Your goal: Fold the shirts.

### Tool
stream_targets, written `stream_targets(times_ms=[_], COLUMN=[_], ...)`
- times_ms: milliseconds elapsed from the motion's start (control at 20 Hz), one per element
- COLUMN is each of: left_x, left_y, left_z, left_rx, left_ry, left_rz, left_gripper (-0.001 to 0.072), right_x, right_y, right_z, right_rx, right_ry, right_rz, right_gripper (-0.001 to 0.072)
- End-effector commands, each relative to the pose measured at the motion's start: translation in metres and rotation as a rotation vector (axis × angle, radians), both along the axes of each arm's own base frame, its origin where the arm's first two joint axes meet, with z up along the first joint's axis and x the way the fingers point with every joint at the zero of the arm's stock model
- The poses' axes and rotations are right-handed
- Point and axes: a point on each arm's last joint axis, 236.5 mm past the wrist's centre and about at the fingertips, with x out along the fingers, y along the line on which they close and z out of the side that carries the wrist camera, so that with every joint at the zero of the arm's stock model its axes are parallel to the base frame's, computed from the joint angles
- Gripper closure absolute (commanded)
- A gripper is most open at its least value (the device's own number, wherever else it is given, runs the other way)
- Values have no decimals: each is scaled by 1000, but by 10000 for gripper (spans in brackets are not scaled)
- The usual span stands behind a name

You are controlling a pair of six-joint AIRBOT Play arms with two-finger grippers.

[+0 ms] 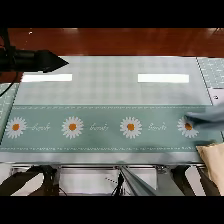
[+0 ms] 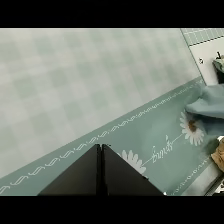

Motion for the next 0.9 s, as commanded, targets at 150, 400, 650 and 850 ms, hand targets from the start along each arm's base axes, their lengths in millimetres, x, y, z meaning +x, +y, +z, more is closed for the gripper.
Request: stream_targets(times_ms=[150,400,650,850], left_x=[9,29,40,43], left_y=[-5,-3,-1,-1], left_z=[-22,-42,-61,-62], left_rx=[26,39,44,52], left_ry=[10,10,40,26], left_rz=[-39,-23,-15,-19], left_gripper=[680,680,680,680], right_x=[-149,-175,-206,-213], right_y=[-47,-42,-46,-48], right_z=[10,15,30,33], right_rx=[-169,-188,-266,-280], right_ry=[387,491,580,602], right_rz=[-434,-440,-512,-530], right_gripper=[677,677,676,675])
